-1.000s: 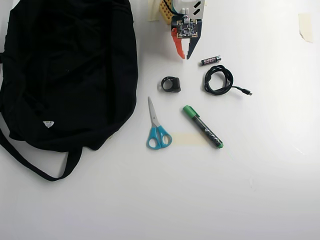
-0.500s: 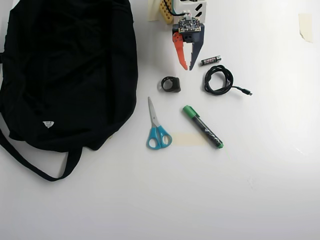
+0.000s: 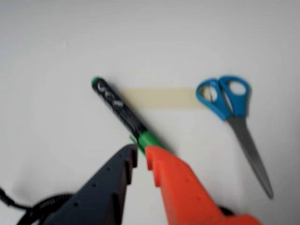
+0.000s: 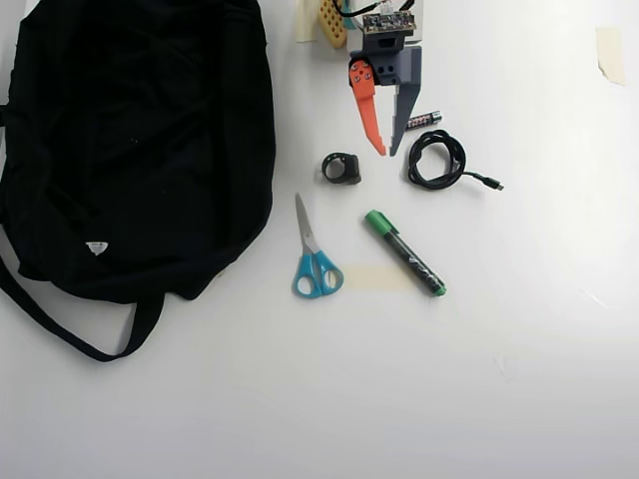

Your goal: Put the green marker into the black bag

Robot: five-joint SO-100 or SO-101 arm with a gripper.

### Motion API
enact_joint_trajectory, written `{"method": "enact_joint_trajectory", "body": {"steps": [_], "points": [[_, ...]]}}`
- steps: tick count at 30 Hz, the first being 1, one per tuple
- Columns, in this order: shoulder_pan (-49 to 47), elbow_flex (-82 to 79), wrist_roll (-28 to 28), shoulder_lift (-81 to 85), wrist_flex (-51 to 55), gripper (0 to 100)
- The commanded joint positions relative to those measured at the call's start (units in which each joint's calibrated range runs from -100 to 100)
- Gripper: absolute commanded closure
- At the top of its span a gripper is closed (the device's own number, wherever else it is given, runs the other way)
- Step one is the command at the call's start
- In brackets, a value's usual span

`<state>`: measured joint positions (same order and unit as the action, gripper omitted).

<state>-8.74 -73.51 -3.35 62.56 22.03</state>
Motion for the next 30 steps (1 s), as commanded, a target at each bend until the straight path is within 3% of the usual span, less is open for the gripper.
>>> {"method": "enact_joint_trajectory", "body": {"steps": [1, 20, 25, 30], "points": [[0.37, 6.30, 0.36, -4.88, -3.42, 98], [1.64, 35.86, 0.62, -29.36, -4.71, 97], [2.09, 42.51, 4.76, -34.76, -4.71, 97], [2.61, 48.71, 4.92, -39.32, -4.71, 97]]}}
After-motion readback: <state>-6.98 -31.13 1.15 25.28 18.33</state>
